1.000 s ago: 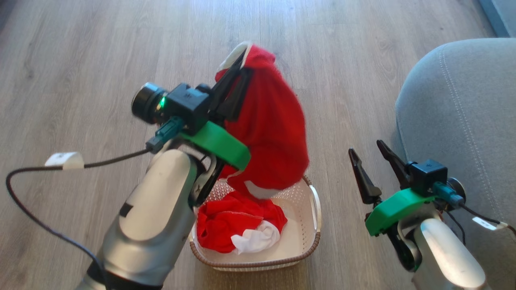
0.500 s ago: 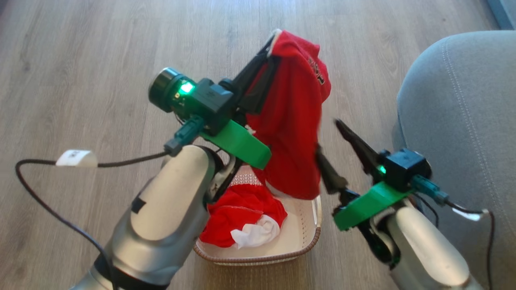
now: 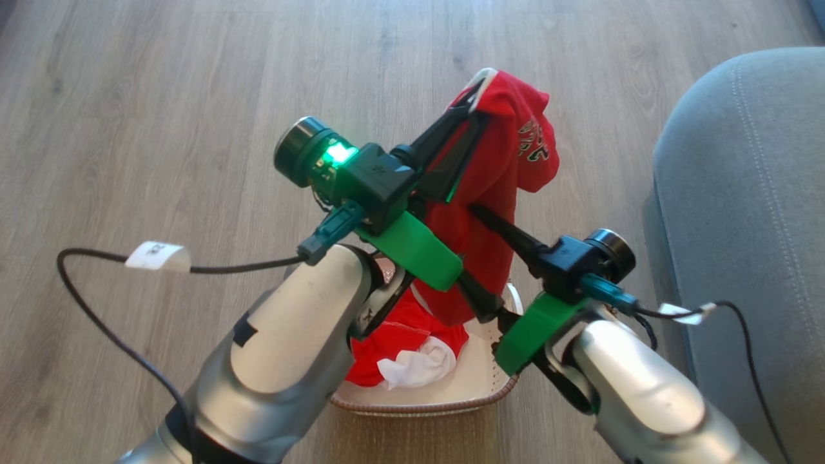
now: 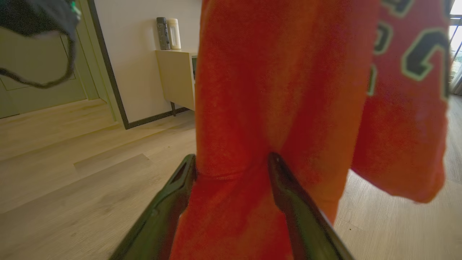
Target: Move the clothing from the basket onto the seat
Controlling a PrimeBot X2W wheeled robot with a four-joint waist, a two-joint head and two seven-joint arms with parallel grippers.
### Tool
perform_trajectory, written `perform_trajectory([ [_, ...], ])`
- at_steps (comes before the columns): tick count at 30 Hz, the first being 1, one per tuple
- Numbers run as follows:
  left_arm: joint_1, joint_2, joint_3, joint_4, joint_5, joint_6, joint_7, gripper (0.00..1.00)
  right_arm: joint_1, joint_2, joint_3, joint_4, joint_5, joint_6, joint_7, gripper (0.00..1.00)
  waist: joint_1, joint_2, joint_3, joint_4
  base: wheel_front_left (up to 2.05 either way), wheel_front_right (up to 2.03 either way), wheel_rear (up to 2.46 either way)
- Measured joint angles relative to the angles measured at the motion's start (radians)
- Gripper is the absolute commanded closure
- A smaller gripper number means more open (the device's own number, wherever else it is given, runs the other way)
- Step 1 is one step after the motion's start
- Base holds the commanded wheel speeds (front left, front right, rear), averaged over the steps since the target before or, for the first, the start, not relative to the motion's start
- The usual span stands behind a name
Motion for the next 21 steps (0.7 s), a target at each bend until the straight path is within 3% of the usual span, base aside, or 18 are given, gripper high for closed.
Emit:
perform_trajectory([
  [11, -0.014, 0.001, -0.063, -0.006, -0.044, 0.012, 0.0, 1.0, -0.079, 0.076, 0.002, 0.272, -0.027, 0.0, 0.0, 0.03, 0.0, 0.0, -0.003, 0.022, 0.0, 0.0, 0.0],
  [13, -0.014, 0.001, -0.077, -0.008, -0.055, 0.016, 0.0, 1.0, -0.089, 0.078, -0.01, 0.299, -0.027, 0.0, 0.0, 1.0, 0.0, 0.0, -0.003, 0.025, 0.0, 0.0, 0.0],
  [21, -0.014, 0.001, -0.084, 0.004, -0.061, 0.017, 0.0, 1.0, -0.099, 0.09, -0.046, 0.284, -0.022, 0.0, 0.0, 1.0, 0.0, 0.0, 0.004, 0.023, 0.0, 0.0, 0.0],
])
